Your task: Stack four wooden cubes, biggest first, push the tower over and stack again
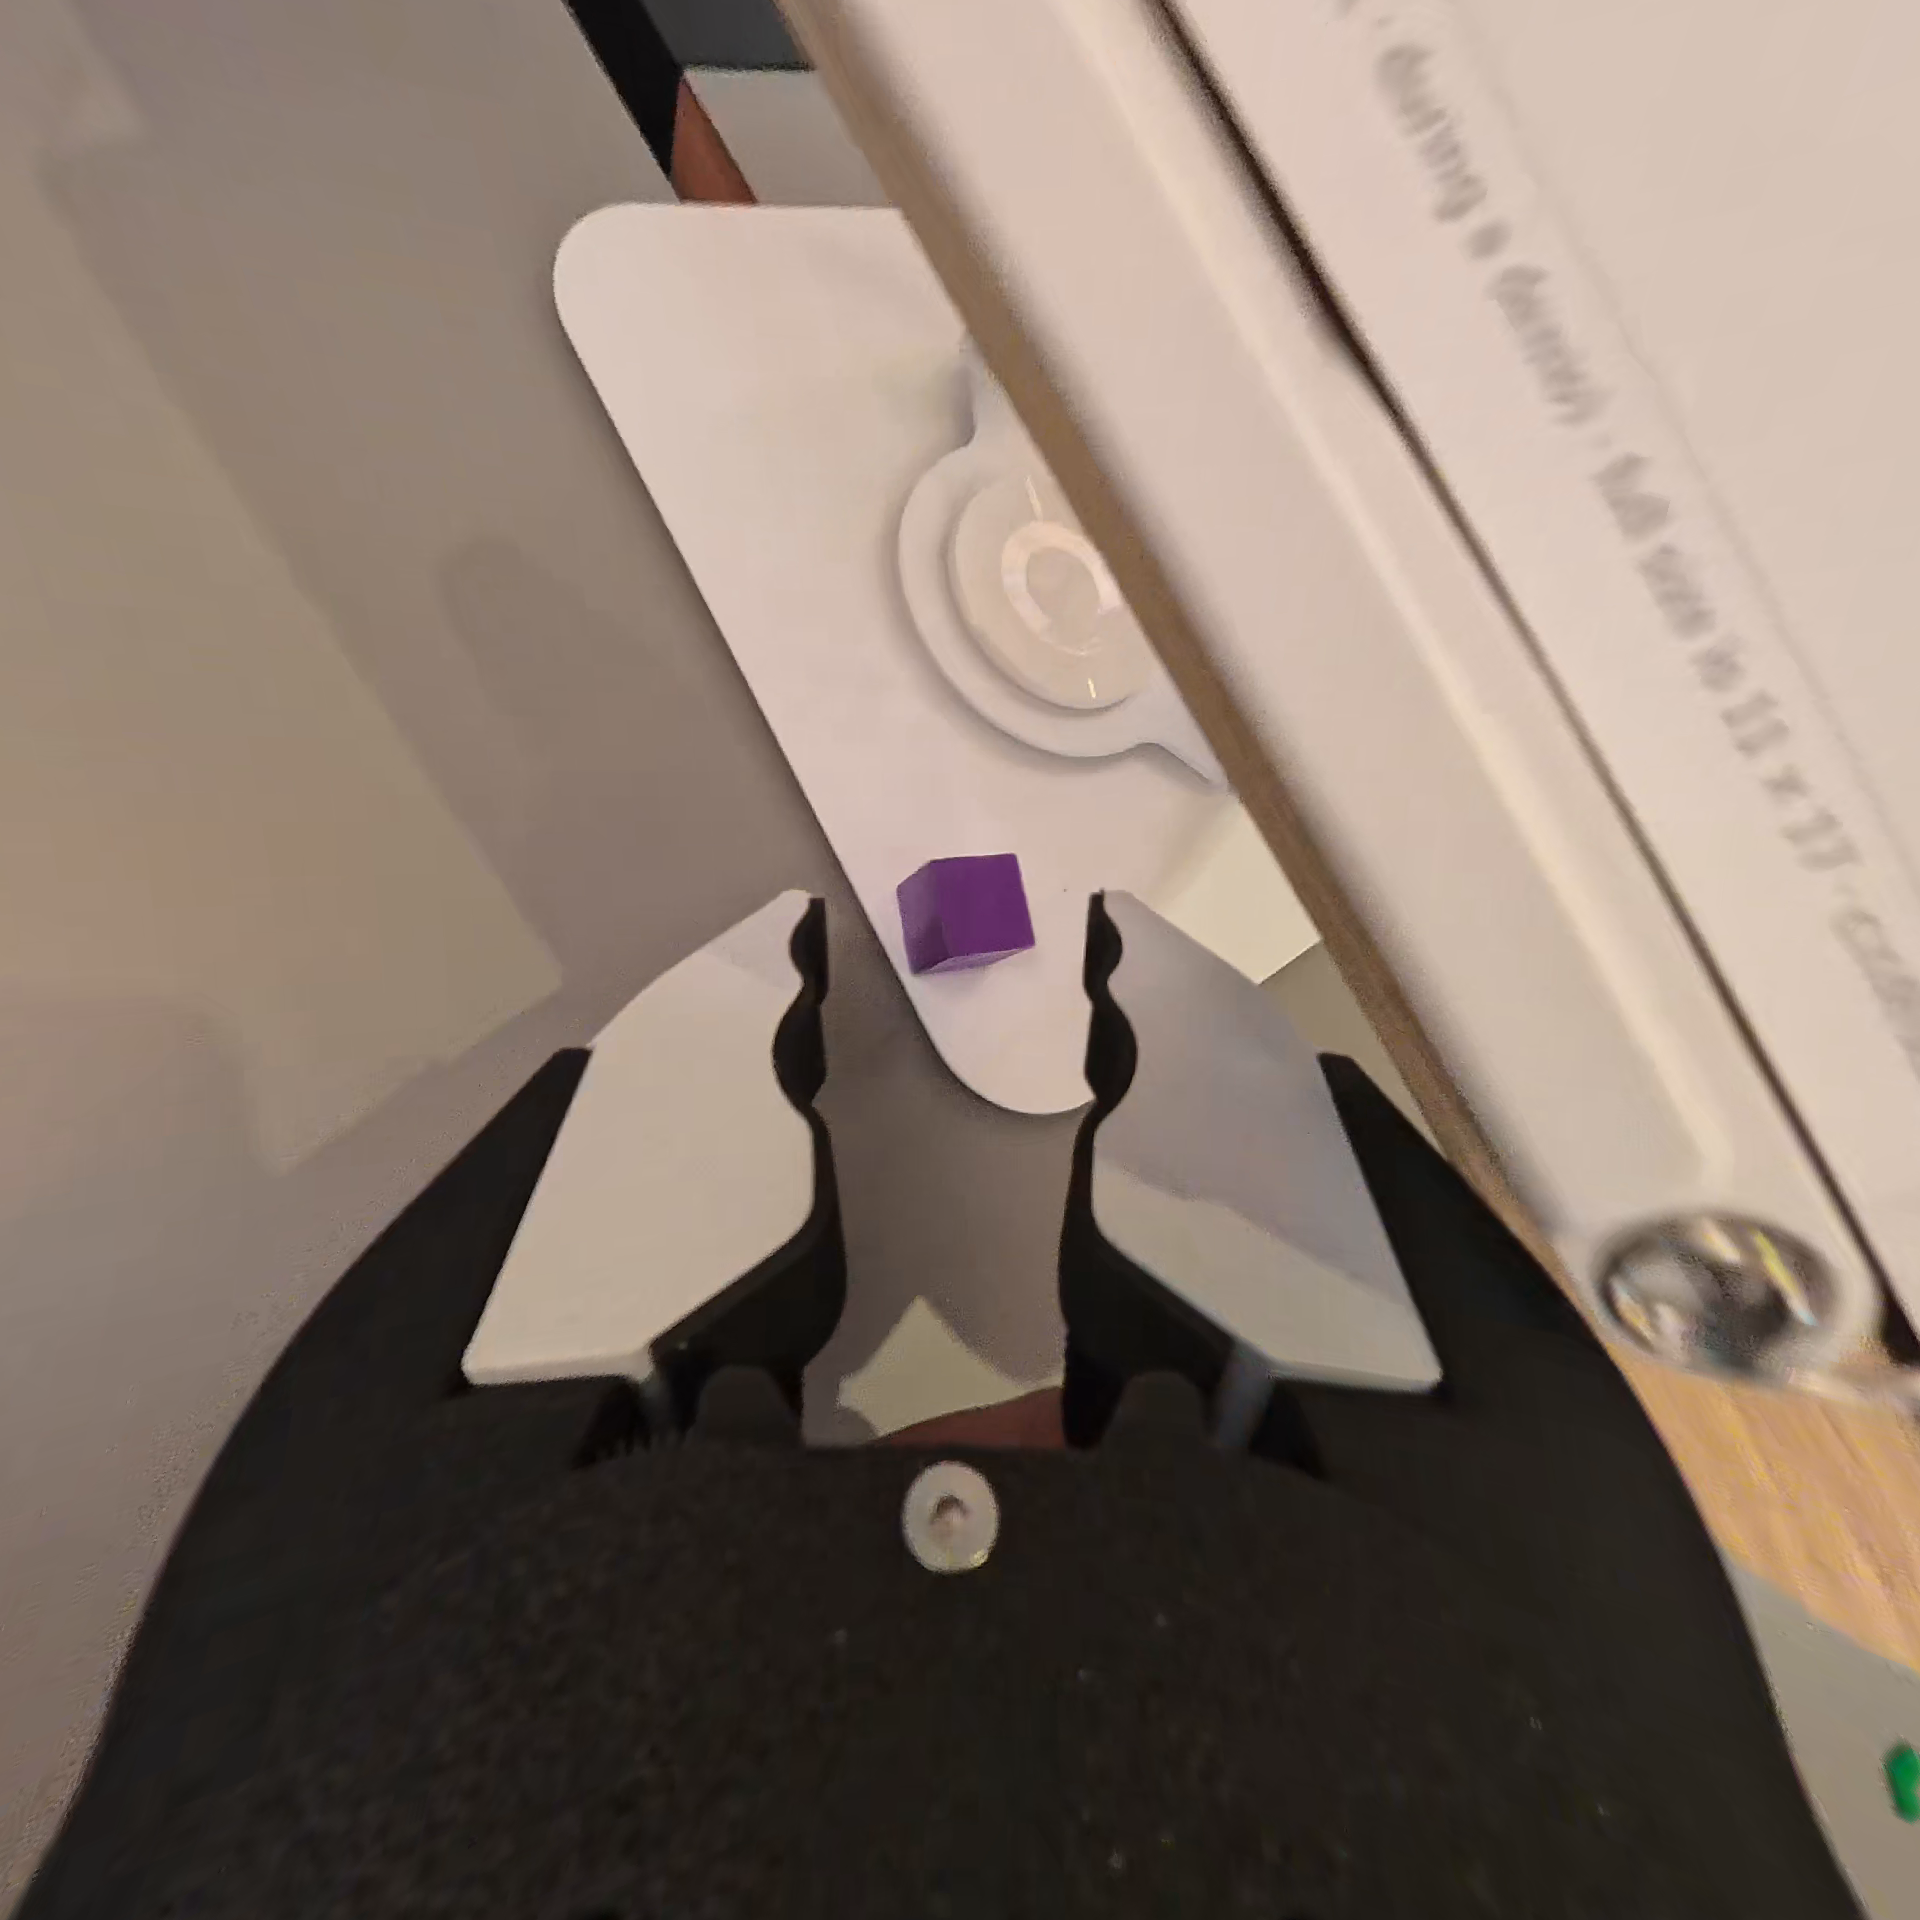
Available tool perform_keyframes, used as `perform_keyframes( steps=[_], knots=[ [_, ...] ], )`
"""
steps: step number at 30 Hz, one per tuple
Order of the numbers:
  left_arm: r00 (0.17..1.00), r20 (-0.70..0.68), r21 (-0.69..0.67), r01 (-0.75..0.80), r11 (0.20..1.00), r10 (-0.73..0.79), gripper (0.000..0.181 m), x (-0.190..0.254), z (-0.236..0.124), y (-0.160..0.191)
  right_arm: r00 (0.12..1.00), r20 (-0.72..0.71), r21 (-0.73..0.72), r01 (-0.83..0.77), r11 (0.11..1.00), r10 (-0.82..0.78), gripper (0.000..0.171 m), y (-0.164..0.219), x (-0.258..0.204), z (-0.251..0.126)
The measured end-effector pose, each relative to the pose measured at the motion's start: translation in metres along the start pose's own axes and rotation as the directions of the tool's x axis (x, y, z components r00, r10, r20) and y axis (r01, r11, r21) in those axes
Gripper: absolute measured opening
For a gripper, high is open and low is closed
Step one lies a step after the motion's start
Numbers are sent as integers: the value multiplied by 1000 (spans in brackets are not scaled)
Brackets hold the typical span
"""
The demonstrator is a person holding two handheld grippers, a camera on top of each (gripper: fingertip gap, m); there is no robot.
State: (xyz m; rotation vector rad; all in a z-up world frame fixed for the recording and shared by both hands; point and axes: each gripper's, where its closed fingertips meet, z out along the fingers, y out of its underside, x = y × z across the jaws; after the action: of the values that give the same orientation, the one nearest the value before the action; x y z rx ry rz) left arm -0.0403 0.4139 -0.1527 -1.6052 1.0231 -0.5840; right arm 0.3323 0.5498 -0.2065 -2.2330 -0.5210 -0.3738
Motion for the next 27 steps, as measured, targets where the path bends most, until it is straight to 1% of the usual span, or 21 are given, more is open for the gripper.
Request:
perform_keyframes(
  steps=[4,9,12,15,16,17,19,21,23,25,27],
  knots=[
    [1000,-4,0,1,1000,-1,69,-7,3,4,999,12,-34,38,999,-38,47,6,-2,9],
    [999,-23,10,26,1000,-25,69,-10,6,3,997,44,-37,66,997,-64,48,10,-4,20],
    [1000,-18,16,23,1000,-23,69,-11,4,2,997,55,-20,56,998,-55,40,9,-2,25],
    [1000,-10,17,14,1000,-13,69,-12,2,1,995,98,-14,23,1000,-22,37,9,-4,26],
    [1000,-6,19,12,1000,-12,69,-13,1,1,993,115,-18,21,1000,-19,33,10,-7,26],
    [1000,-6,22,14,1000,-14,69,-13,0,0,992,124,-25,22,999,-18,26,10,-8,25],
    [1000,-11,23,20,1000,-19,68,-12,1,-1,994,100,-49,55,997,-50,25,12,-7,23],
    [1000,-16,24,17,1000,-16,68,-10,0,-2,993,65,-35,96,995,-94,23,11,-7,16],
    [1000,-14,29,8,1000,-8,68,-9,-1,-4,992,30,-1,125,992,-124,23,4,-8,2],
    [1000,-16,32,7,999,-7,68,-6,-2,-5,987,-23,54,159,986,-158,23,-10,-9,-23],
    [1000,-22,34,8,999,-7,68,-4,-2,-6,978,-95,131,197,972,-186,23,-31,-13,-59]
  ],
)
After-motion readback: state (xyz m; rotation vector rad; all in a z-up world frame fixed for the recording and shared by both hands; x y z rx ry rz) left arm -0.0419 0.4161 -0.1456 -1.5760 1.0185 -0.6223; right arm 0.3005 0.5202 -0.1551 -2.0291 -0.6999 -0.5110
